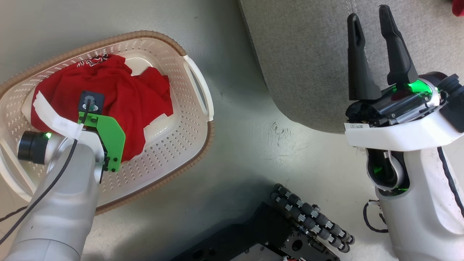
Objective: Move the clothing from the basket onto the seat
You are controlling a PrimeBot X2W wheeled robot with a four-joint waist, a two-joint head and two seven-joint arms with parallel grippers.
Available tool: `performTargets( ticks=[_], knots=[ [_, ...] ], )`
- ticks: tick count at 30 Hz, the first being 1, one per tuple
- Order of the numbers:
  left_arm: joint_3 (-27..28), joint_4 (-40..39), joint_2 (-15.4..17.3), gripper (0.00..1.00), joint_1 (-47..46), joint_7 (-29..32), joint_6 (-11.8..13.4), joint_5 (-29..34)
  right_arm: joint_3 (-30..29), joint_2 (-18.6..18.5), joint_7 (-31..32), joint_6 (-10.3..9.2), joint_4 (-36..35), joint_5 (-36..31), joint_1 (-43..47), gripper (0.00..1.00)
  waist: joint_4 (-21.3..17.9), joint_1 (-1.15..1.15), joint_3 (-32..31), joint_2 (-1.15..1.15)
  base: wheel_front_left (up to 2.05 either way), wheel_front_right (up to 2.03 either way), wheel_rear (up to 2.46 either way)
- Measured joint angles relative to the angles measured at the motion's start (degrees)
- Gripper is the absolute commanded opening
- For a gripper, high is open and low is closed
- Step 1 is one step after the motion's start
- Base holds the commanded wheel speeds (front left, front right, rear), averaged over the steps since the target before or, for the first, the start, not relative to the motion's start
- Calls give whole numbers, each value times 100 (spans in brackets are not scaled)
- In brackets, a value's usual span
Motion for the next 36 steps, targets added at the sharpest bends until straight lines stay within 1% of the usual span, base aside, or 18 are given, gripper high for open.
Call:
performTargets(
  ticks=[8,10,12,15,19,22,29,34,36],
  knots=[
    [-30,192,19,0,-93,-147,-14,58,-19,11,0,51,-3,-7,-15,100,16,0,-18,0,0,0,0],
    [2,224,26,0,-102,-270,-14,51,43,12,0,55,22,-7,-21,100,8,0,-37,0,0,0,0],
    [57,236,34,0,-102,-387,-14,31,119,31,0,99,69,-8,-47,100,-9,0,-75,0,0,0,0],
    [33,223,-25,0,-101,-616,-25,-5,86,51,0,100,130,-37,-92,100,-12,0,-164,0,0,0,0],
    [-40,178,-186,0,-95,-882,-113,-12,63,49,-1,101,240,-85,-125,100,41,0,-338,0,0,0,0],
    [-79,120,-279,0,-79,-1099,-167,-12,26,32,-1,115,363,-164,-125,100,111,0,-492,0,0,0,0],
    [-236,37,-414,0,43,-1541,-343,-66,-62,-169,-1,148,689,-285,-110,100,346,0,-921,0,0,0,0],
    [-211,-126,-430,0,126,-1882,-465,-334,-130,-310,-1,148,858,-374,-21,100,571,0,-1255,0,0,0,0],
    [-209,-187,-436,0,188,-1992,-477,-413,-144,-378,0,149,922,-385,48,100,673,0,-1390,0,0,0,0]
  ],
)
